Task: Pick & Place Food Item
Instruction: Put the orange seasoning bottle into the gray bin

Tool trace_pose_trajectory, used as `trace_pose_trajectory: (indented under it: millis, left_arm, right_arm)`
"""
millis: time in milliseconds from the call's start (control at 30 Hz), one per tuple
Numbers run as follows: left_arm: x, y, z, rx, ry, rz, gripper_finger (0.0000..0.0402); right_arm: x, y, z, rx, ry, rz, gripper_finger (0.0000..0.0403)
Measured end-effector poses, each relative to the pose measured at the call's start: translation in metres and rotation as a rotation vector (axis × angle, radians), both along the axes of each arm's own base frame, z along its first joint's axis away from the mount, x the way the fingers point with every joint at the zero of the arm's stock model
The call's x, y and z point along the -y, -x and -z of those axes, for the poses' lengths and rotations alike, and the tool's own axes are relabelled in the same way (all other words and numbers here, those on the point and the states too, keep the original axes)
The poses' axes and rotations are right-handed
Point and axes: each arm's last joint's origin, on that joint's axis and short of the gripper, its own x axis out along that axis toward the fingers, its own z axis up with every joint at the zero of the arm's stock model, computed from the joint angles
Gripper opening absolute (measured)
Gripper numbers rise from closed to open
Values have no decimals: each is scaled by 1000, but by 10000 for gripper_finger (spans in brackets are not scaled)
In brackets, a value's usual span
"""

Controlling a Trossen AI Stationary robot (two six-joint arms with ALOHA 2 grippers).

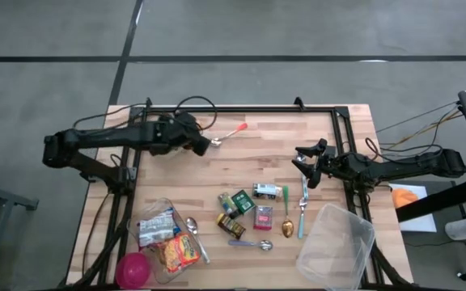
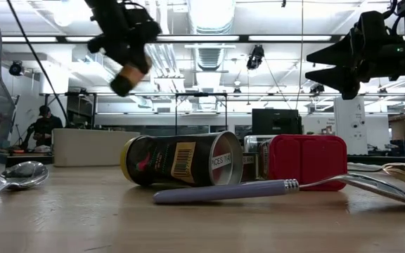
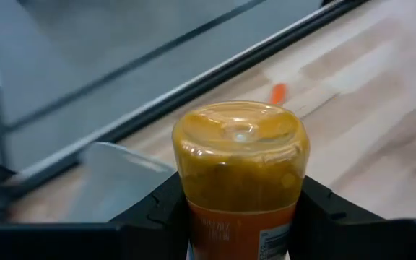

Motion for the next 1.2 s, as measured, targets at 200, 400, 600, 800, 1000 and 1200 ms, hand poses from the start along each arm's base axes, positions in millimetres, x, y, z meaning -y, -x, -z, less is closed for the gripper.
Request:
trace_pose_trajectory:
  millis: [200, 400, 600, 800, 1000, 1200]
  left_arm:
    - [-19, 25, -5, -166, -24, -10, 159]
    - [-45, 37, 5, -288, 6, -51, 159]
    - [-63, 49, 28, -361, 54, -99, 159]
    - [-73, 58, 54, -364, 110, -116, 159]
    - [-75, 62, 74, -345, 146, -112, 159]
    - [-73, 64, 85, -346, 160, -109, 159]
  right_arm:
    - [0, 0, 0, 0, 0, 0, 276]
    - [0, 0, 0, 0, 0, 0, 276]
    - [0, 0, 0, 0, 0, 0, 276]
    - [0, 0, 0, 0, 0, 0, 276]
    - [0, 0, 0, 0, 0, 0, 276]
    - [0, 0, 0, -1, 0, 0, 276]
